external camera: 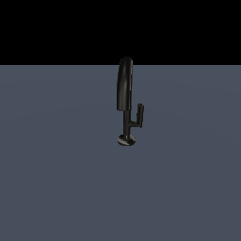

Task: Turn on the faucet by rotating a designated handle.

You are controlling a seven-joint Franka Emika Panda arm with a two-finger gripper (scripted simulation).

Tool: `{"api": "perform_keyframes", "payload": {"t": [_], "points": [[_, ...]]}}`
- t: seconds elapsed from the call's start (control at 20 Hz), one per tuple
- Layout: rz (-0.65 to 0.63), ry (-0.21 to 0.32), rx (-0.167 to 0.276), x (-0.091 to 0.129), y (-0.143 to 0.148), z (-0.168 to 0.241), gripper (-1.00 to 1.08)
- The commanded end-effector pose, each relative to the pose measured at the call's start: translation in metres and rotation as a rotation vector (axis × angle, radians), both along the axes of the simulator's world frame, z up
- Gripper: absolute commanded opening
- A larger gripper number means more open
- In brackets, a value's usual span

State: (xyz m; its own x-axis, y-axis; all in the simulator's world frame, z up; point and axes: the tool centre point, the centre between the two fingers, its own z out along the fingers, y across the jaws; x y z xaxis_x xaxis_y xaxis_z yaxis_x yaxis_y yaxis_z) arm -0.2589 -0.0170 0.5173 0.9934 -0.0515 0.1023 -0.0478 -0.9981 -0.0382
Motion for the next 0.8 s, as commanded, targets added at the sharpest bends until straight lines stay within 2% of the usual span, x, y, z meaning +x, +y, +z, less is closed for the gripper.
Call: {"api": "perform_keyframes", "payload": {"t": [0.0,0.4,0.75], "points": [[0.0,0.0,0.0,0.0,0.0,0.0,-1.0],[-0.021,0.021,0.022,0.009,0.0,-0.001,-1.0],[-0.073,0.073,0.079,0.032,-0.002,-0.006,-1.0]]}}
